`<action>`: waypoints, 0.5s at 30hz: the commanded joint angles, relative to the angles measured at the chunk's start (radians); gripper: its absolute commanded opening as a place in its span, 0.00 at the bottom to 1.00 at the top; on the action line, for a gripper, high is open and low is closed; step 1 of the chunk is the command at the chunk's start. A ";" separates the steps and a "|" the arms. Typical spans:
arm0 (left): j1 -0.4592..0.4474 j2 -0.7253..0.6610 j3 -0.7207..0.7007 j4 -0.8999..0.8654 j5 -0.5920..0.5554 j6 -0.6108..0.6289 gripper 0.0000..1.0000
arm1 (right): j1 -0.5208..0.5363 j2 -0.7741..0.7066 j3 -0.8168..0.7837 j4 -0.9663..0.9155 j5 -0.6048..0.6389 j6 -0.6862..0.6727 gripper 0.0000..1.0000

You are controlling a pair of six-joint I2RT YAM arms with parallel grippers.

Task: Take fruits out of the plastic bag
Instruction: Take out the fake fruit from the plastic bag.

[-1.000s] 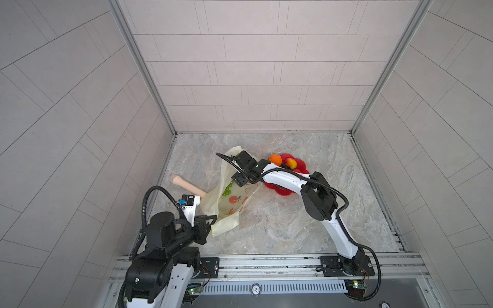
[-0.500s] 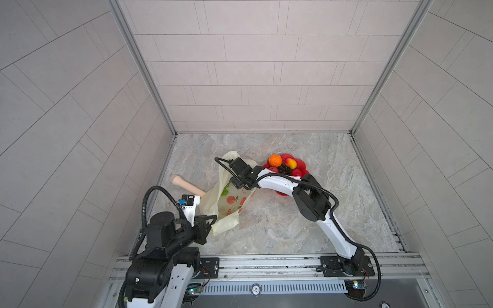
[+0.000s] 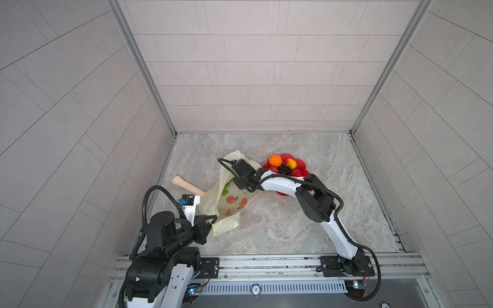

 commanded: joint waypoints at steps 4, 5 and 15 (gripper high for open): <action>0.004 0.000 0.011 0.014 -0.002 -0.003 0.00 | 0.015 -0.162 -0.077 0.028 -0.125 -0.045 0.46; 0.004 0.001 0.012 0.013 -0.002 -0.004 0.00 | 0.016 -0.177 -0.090 0.030 -0.147 -0.049 0.46; 0.006 -0.001 0.012 0.014 -0.006 -0.006 0.00 | 0.014 -0.300 -0.187 0.025 -0.350 -0.098 0.45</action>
